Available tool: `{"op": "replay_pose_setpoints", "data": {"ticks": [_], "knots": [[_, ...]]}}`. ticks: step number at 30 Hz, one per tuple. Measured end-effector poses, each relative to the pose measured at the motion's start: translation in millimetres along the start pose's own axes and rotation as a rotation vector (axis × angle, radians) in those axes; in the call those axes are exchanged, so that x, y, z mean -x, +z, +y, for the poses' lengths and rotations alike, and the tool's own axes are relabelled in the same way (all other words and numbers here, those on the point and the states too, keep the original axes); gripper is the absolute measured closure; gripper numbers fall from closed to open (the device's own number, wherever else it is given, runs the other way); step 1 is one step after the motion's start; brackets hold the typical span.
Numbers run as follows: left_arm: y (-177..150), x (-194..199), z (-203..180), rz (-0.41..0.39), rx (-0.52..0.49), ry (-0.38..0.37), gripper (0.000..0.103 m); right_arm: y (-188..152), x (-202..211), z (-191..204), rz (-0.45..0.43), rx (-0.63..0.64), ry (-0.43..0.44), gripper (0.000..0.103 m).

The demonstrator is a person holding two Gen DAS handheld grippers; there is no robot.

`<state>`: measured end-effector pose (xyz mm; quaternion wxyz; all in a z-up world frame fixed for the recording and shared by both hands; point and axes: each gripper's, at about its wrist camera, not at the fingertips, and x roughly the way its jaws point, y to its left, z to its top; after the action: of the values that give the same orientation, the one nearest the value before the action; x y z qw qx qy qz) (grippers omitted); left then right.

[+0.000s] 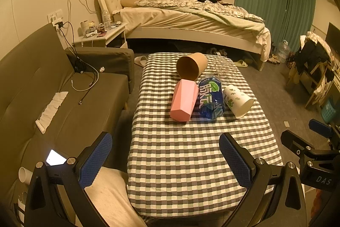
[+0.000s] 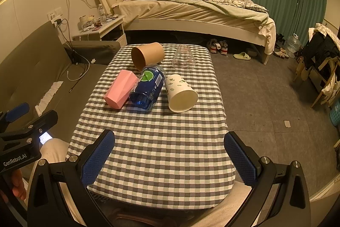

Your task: Flip cup upside down

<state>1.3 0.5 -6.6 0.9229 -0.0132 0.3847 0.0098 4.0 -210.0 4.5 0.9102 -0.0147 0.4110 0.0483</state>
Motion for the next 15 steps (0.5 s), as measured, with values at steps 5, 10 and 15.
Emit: {"op": "replay_pose_setpoints", "data": {"ticks": [5, 10, 15], "knots": [[0.1, 0.0, 0.2, 0.001, 0.001, -0.001, 0.000, -0.8, -0.9, 0.8, 0.002, 0.001, 0.001, 0.000], [-0.7, -0.4, -0.5, 0.001, 0.001, -0.002, 0.000, -1.6, -3.5, 2.9, 0.007, 0.003, 0.007, 0.000], [-0.5, -4.9, -2.9, 0.006, 0.004, 0.000, 0.000, 3.4, -7.8, 4.1, 0.015, 0.013, 0.015, 0.000]]}}
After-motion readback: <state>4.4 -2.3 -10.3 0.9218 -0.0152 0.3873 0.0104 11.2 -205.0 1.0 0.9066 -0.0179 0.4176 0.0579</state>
